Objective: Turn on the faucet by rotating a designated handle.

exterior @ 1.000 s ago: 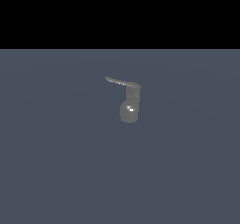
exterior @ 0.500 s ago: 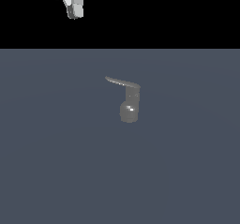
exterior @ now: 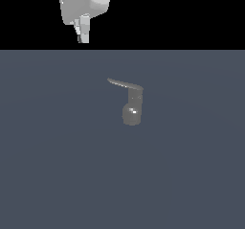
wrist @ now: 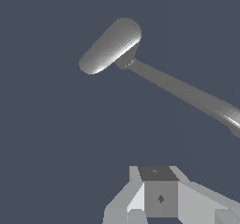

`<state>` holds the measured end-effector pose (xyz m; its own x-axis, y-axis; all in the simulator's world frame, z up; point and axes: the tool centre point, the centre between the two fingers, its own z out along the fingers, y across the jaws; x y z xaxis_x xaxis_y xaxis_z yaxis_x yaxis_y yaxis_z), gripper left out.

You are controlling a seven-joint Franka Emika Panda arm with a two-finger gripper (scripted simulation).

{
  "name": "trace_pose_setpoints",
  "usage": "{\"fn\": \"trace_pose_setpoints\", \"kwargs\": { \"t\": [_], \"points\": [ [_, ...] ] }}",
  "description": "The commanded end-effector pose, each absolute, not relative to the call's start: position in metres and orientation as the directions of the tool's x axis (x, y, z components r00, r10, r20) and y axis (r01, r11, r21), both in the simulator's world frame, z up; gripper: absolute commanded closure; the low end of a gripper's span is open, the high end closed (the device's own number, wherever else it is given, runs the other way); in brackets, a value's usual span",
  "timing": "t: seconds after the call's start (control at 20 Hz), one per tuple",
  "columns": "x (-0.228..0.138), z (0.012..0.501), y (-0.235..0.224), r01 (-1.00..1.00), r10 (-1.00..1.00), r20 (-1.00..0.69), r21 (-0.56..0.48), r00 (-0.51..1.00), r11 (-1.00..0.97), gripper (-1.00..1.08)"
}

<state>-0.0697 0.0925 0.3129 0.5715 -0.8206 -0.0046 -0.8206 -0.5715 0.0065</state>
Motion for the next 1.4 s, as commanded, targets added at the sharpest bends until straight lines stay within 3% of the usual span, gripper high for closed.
{"fn": "trace_pose_setpoints", "kwargs": {
  "t": [0.0, 1.35],
  "points": [
    [-0.057, 0.303, 0.093, -0.85, -0.85, -0.005, 0.005, 0.527, -0.527, 1.08],
    [0.085, 0.188, 0.042, -0.999, -0.999, 0.003, 0.001, -0.044, 0.044, 1.08]
  ]
}}
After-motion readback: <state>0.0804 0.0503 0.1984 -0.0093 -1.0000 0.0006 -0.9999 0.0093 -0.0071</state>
